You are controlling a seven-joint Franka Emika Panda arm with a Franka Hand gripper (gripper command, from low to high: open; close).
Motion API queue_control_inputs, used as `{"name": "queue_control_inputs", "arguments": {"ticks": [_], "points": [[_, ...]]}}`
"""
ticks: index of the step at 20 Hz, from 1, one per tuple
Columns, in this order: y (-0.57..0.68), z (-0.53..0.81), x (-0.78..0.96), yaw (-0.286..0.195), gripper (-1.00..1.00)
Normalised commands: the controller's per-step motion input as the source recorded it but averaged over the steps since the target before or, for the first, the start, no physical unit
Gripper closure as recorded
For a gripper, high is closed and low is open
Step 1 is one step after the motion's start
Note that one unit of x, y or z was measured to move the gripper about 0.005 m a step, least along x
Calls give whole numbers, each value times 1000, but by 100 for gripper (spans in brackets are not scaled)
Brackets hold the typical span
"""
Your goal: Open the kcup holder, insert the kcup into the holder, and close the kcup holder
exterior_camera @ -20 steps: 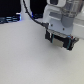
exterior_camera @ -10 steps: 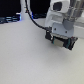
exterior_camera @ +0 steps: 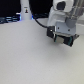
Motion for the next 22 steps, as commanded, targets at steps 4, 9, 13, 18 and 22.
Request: {"name": "queue_control_inputs", "arguments": {"ticks": [4,9,13,18,22], "points": [[632,8,-560,56,-100],[638,-10,-751,21,-100],[586,-141,-909,5,-100],[561,-184,-840,12,-100],[184,-274,-470,-21,-100]]}}
